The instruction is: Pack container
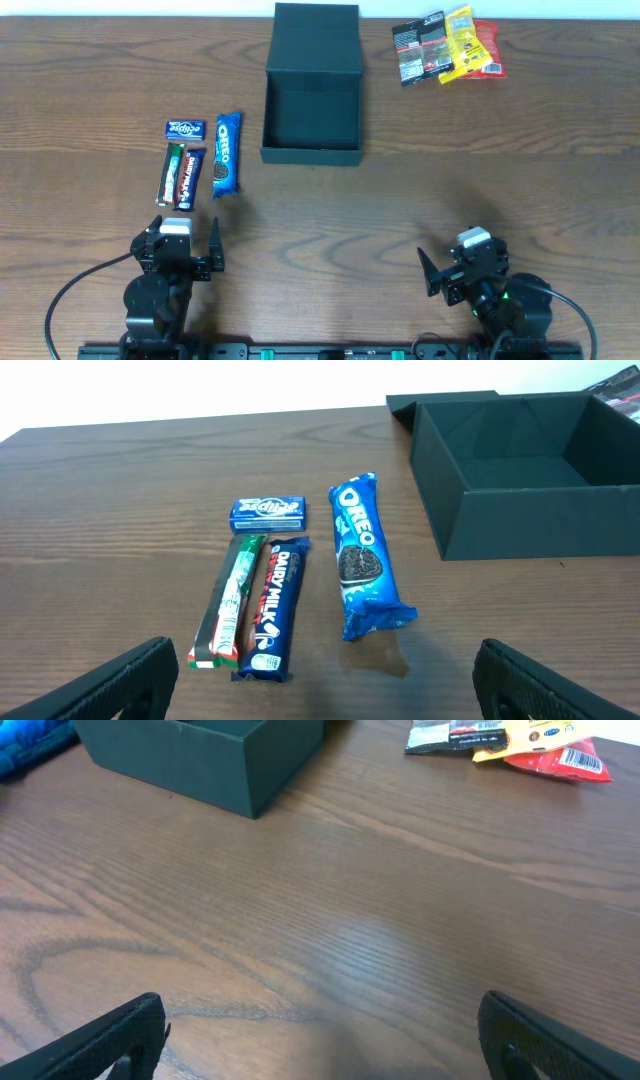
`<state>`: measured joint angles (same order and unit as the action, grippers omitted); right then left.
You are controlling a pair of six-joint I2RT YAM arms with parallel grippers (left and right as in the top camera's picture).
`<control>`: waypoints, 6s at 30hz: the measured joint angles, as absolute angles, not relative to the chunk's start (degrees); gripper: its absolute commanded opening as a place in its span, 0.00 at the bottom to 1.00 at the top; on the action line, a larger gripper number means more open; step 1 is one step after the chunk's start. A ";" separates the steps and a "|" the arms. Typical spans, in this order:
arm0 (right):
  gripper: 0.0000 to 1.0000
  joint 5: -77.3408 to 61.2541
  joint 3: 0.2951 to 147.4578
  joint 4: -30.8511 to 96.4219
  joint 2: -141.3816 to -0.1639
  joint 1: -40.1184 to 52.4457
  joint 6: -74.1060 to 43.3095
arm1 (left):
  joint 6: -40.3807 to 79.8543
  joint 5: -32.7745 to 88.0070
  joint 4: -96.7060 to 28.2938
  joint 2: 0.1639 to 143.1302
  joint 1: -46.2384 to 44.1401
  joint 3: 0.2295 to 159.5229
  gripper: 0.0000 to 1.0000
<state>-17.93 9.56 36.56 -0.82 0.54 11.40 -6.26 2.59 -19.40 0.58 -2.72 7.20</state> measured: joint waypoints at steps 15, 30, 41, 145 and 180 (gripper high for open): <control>0.99 -19.90 9.32 31.62 -0.84 0.54 7.92 | -6.26 2.59 -19.40 0.58 -2.72 7.20 0.95; 0.99 -26.94 9.23 20.51 -1.06 0.54 -29.54 | -6.26 2.59 -19.40 0.58 -2.72 7.20 0.95; 0.99 -27.40 16.10 6.22 -34.72 1.52 -26.20 | -6.26 2.59 -19.35 0.58 -2.72 7.20 0.96; 0.02 1.63 91.11 66.32 -115.35 24.14 -20.32 | -6.26 2.59 -19.35 0.58 -2.72 7.20 0.95; 0.99 -3.03 89.01 65.12 -115.22 26.37 -24.53 | -6.26 2.59 -19.35 0.58 -2.72 7.20 0.95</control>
